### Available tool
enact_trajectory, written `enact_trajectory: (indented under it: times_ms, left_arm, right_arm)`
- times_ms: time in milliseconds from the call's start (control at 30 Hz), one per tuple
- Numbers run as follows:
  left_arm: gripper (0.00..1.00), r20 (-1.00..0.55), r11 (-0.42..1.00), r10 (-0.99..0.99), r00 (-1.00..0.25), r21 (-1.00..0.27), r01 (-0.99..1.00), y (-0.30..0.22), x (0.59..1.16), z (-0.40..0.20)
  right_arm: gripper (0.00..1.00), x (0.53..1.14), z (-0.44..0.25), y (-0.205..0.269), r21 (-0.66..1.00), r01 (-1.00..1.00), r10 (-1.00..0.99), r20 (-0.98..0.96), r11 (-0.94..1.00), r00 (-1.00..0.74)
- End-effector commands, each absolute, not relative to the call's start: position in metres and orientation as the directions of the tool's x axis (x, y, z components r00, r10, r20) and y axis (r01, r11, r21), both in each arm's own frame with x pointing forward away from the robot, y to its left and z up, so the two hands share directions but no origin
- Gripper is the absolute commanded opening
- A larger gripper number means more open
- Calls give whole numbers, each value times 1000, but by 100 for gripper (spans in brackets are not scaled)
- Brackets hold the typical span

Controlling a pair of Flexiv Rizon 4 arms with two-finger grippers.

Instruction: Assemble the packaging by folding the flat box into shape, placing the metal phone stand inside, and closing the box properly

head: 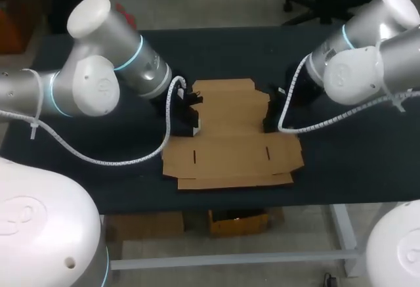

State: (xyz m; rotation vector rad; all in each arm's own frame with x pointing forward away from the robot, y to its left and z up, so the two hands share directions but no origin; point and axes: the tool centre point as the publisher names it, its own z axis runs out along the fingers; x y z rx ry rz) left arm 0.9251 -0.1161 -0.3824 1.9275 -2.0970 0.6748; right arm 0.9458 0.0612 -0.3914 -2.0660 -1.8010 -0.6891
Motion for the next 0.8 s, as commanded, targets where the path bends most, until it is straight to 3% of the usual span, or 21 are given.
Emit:
enact_trajectory:
  times_ms: [33, 800]
  left_arm:
    - [0, 462, 18, -880, -112, -202, -979, -98, 913, -368]
    - [0, 429, -113, -902, 39, -147, -983, -63, 883, -329]
  right_arm:
    - [0, 936, -385, 45, 88, 981, 813, 575, -174, 92]
    - [0, 925, -361, -4, 14, 982, 768, 625, -189, 139]
